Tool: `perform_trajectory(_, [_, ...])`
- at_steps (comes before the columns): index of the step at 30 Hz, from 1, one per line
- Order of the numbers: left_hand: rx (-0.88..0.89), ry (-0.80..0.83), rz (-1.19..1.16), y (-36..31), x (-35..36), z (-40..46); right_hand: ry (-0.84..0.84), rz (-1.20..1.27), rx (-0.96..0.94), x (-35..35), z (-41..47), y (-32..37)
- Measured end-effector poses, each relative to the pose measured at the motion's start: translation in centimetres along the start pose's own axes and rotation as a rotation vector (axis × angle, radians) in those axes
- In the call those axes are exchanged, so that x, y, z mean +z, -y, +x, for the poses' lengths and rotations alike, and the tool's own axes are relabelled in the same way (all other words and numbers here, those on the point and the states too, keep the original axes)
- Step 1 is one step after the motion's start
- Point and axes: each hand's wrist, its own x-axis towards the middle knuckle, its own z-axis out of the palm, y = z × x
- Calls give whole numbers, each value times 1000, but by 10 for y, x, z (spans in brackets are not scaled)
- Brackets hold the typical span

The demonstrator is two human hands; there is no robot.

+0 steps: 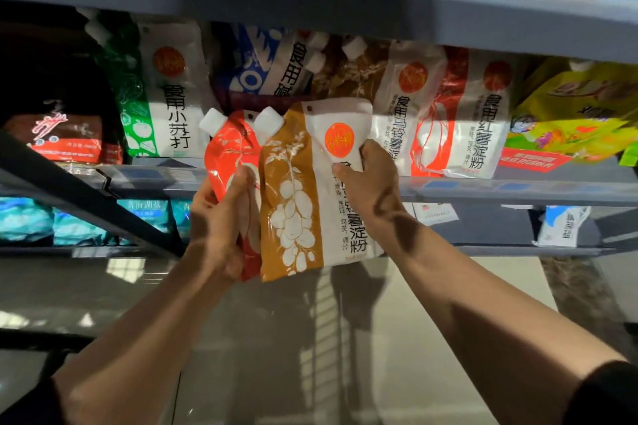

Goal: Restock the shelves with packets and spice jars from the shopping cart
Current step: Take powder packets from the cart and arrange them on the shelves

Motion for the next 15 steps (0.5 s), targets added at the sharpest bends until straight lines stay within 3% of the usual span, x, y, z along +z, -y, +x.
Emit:
perform_trajectory(5, [88, -116, 21, -5, -9, 16, -103, 402, -164, -42, 25, 11])
perform_trajectory(8, [155, -121, 38, -7, -21, 25, -301, 251, -25, -52, 52, 26])
perform_trajectory(12, [150, -58, 39, -2, -28, 26, -357, 292, 79, -56, 81, 17])
perform_trajectory(15, [200, -39, 47, 1, -25, 28, -427, 305, 54, -53, 83, 11])
